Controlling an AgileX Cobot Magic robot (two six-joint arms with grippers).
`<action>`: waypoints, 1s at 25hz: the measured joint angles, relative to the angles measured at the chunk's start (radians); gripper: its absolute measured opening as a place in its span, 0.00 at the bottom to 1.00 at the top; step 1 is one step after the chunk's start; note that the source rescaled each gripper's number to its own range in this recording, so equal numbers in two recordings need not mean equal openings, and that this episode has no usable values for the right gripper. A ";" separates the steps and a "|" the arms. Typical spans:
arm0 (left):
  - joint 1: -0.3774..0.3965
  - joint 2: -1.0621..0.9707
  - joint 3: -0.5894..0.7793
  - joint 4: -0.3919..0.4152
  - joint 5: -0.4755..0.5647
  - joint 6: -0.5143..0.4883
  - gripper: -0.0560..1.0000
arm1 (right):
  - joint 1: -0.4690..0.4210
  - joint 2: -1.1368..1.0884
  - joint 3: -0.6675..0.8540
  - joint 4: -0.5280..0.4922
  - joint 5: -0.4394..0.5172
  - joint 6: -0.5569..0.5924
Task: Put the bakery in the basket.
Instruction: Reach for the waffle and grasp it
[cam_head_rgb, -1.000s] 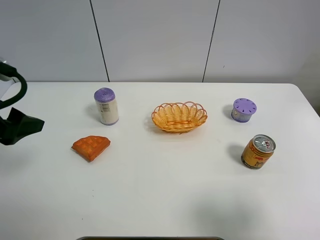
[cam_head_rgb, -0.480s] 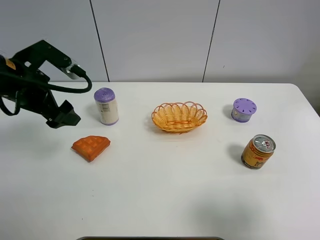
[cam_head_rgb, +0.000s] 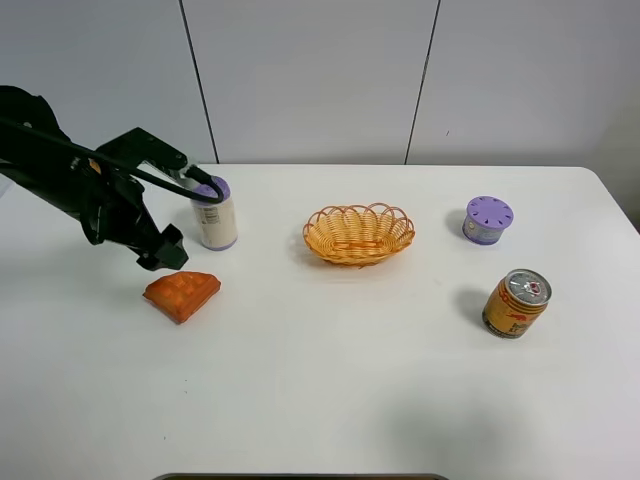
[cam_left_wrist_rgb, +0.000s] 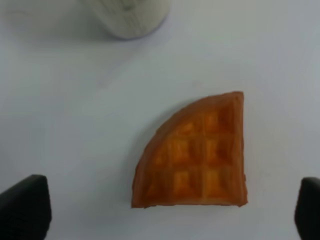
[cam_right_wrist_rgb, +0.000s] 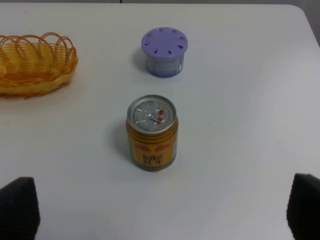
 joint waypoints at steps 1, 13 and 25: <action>0.000 0.018 0.000 0.000 -0.012 0.000 1.00 | 0.000 0.000 0.000 0.000 0.000 0.000; -0.035 0.155 0.000 0.000 -0.078 -0.001 1.00 | 0.000 0.000 0.000 0.000 0.000 0.000; -0.036 0.259 0.000 -0.003 -0.142 -0.005 1.00 | 0.000 0.000 0.000 0.000 0.000 0.000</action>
